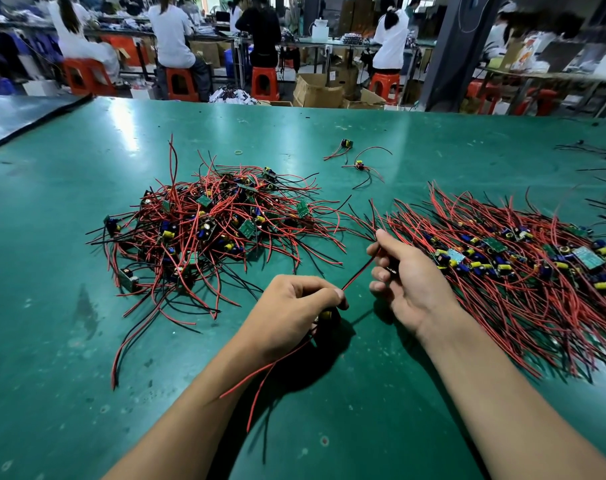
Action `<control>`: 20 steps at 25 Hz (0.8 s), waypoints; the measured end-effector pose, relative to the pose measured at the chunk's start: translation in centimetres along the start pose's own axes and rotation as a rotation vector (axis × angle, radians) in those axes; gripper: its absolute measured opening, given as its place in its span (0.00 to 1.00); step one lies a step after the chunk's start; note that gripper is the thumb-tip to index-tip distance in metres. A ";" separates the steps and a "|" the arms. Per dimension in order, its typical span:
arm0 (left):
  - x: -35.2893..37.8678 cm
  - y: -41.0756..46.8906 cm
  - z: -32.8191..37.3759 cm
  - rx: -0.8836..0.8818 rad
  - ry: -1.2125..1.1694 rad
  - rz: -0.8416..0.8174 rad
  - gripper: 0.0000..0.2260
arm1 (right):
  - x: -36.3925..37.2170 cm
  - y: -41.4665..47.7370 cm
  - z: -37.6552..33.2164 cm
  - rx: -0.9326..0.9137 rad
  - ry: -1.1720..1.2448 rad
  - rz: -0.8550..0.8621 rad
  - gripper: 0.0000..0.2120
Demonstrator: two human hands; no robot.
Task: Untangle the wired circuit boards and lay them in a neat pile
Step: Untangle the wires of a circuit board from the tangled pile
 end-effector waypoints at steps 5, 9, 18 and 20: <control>-0.1 0.0 0.0 0.020 0.021 0.002 0.09 | -0.1 -0.2 -0.5 0.045 0.118 0.009 0.14; -0.1 0.1 -0.1 0.049 0.075 0.023 0.09 | -0.6 0.3 -1.0 0.056 0.227 0.058 0.14; -0.4 0.4 -0.1 -0.024 -0.291 0.053 0.09 | -0.7 0.3 0.4 -0.052 -0.013 -0.059 0.18; -0.6 0.5 0.0 -0.021 -0.422 0.098 0.09 | -0.4 -0.1 1.1 -0.128 -0.182 -0.187 0.11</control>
Point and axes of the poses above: each hand's wrist, its own y-axis towards the middle knuckle, its own x-axis out of the palm, z = x × y, the point moved 2 cm from there along y, towards the middle knuckle, and after that the axes turned 15 degrees about -x, right-handed, at the moved point
